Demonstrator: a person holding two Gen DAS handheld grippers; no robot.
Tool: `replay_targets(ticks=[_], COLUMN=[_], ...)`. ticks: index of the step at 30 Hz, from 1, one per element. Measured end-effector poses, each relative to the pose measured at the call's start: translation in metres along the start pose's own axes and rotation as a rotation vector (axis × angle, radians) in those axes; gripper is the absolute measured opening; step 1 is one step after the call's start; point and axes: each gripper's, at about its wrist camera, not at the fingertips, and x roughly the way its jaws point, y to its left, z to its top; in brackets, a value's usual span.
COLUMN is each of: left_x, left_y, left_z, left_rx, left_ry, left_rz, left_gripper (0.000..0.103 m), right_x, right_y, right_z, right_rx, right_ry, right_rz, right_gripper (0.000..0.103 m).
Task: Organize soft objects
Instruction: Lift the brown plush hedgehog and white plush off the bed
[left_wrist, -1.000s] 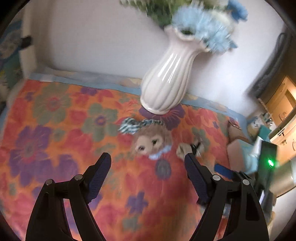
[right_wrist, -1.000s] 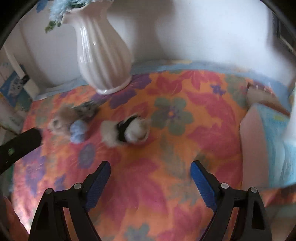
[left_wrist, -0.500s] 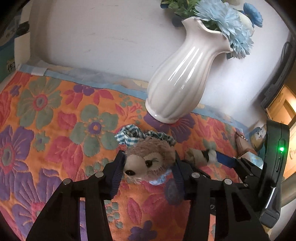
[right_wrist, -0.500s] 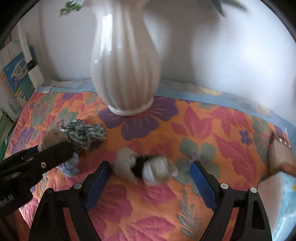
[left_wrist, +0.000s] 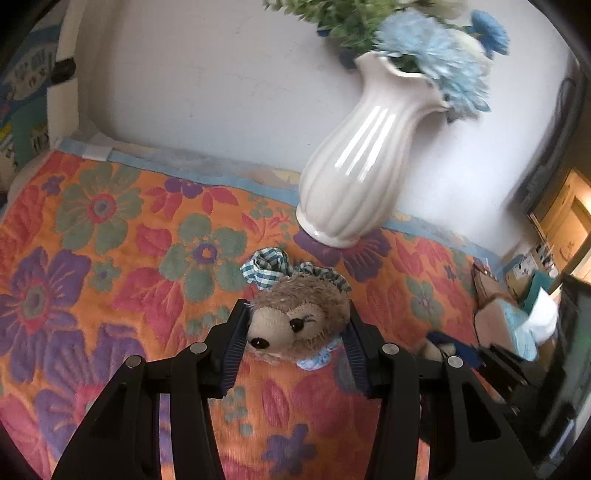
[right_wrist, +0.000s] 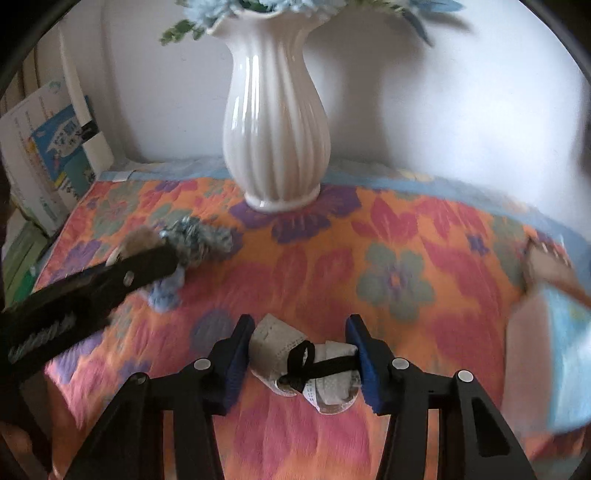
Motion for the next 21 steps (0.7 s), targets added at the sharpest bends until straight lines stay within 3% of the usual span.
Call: replay_targets(ticks=[6, 10, 16, 21], left_x=[-0.042, -0.073, -0.089, -0.092], left_y=[-0.016, -0.022, -0.021, -0.014], left_z=[-0.039, -0.073, -0.102, -0.101], left_rx=[0.054, 0.127, 0.186, 0.158], left_ry=[0.035, 0.010, -0.019, -0.041], left_rz=[-0.037, 0.025, 0.083, 0.033], left_gripper=[0.045, 0.045, 0.045, 0.045], right_x=[-0.045, -0.056, -0.079, -0.102], right_y=[0.012, 0.011, 0.016, 0.018], right_z=[-0.057, -0.082, -0.110, -0.137], right_rx=[-0.008, 0.009, 0.016, -0.022], right_ry=[0.022, 0.054, 0.085, 0.080], right_rz=[-0.052, -0.112, 0.039, 0.215], right_gripper=[0.050, 0.050, 0.061, 0.062])
